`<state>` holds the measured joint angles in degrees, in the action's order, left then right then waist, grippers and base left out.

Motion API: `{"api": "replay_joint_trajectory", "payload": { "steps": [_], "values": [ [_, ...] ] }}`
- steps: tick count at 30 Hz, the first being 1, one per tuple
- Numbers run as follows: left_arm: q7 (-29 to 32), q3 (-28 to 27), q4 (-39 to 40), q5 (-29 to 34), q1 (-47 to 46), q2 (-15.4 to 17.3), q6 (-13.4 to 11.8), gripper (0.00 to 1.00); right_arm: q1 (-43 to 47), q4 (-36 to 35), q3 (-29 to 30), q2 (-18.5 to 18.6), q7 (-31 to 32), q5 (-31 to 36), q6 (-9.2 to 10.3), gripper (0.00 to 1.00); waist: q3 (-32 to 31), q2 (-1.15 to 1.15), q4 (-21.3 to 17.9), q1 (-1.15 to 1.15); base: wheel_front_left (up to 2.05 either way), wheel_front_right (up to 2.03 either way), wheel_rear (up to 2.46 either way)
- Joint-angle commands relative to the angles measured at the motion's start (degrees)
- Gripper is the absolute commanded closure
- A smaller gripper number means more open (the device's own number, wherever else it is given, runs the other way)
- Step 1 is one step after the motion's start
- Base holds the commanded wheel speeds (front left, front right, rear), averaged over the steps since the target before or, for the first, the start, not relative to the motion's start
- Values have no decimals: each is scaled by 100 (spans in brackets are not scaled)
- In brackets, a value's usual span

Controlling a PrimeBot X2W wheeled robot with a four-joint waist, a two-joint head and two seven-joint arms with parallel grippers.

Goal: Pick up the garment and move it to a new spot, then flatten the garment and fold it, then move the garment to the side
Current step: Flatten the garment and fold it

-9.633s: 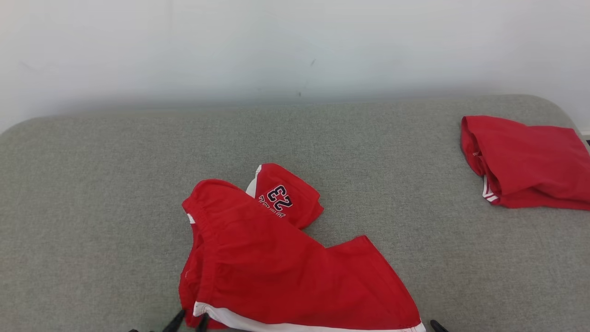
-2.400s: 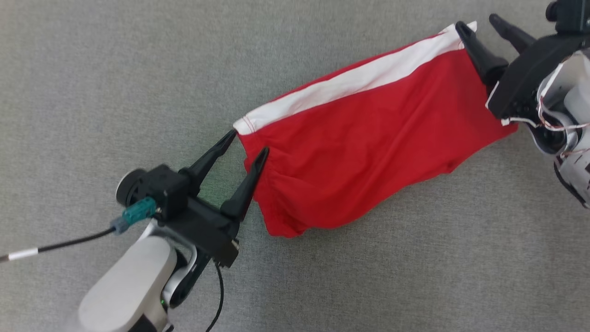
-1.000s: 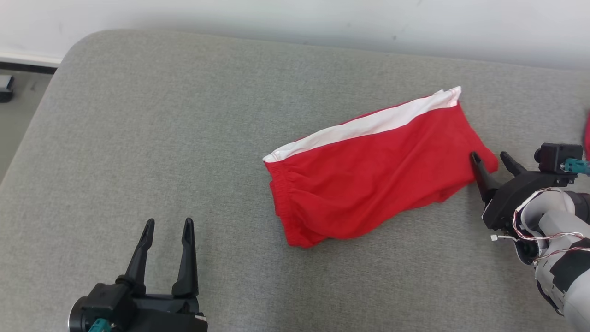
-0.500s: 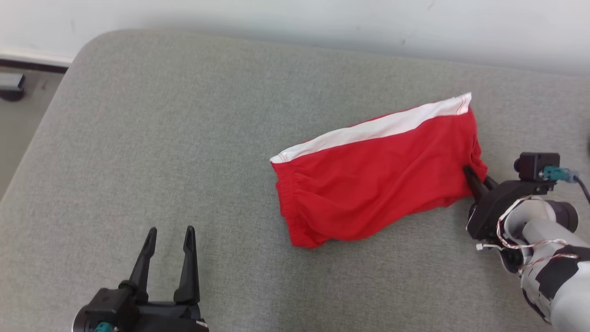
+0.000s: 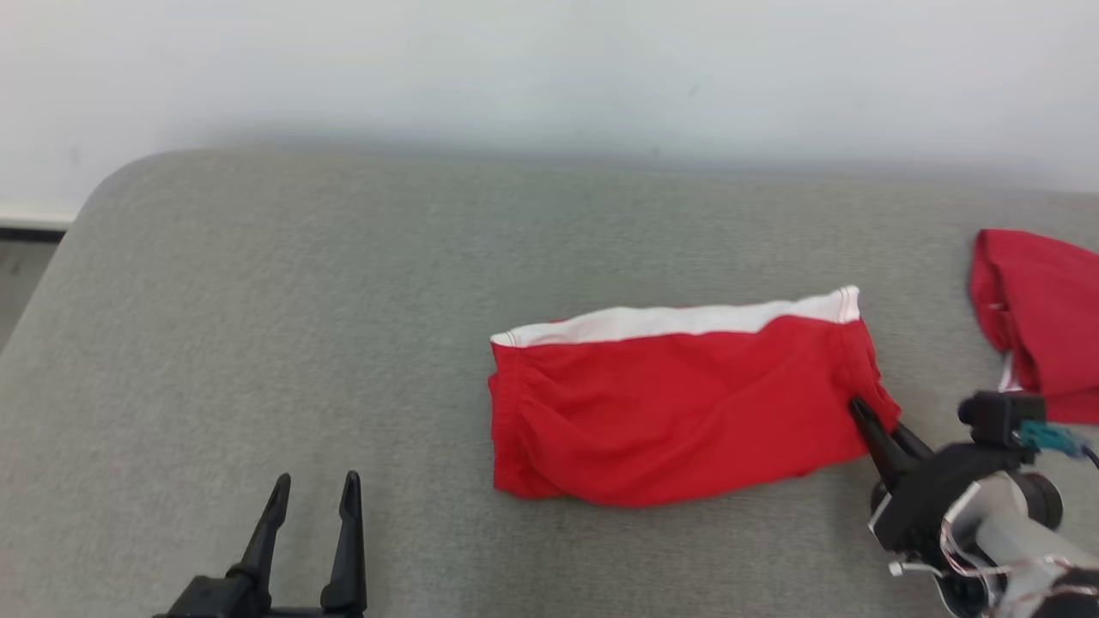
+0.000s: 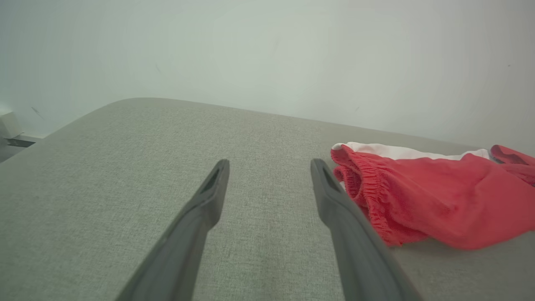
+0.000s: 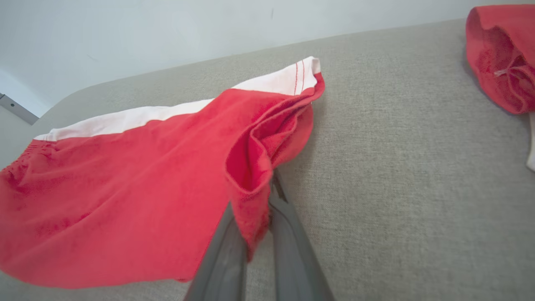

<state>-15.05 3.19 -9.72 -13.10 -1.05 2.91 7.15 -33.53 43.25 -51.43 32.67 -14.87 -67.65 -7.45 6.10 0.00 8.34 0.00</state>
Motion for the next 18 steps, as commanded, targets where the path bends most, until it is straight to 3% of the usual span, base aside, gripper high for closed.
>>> {"api": "replay_joint_trajectory", "payload": {
  "steps": [1,10,11,12,18],
  "values": [
    [-14,-16,-27,53,125,-6,40,0,257,-172,183,88,-32,39,-1,100,-172,0,-283,0,0,0,0],
    [-14,-97,-84,57,234,-3,28,0,1491,-765,951,50,-32,527,-1,100,-277,0,-631,0,0,0,0],
    [-14,-82,-88,62,227,-3,28,0,1533,-765,1026,8,-33,577,-1,36,-284,0,-650,0,0,0,0],
    [-14,-82,-95,67,226,-4,29,0,1569,-780,1099,-53,-33,593,-1,0,-291,0,-672,0,0,0,0],
    [-14,-73,-110,73,172,-3,30,0,1441,-616,1553,-202,-32,1036,-1,0,-304,0,-730,0,0,0,0]
  ]
}}
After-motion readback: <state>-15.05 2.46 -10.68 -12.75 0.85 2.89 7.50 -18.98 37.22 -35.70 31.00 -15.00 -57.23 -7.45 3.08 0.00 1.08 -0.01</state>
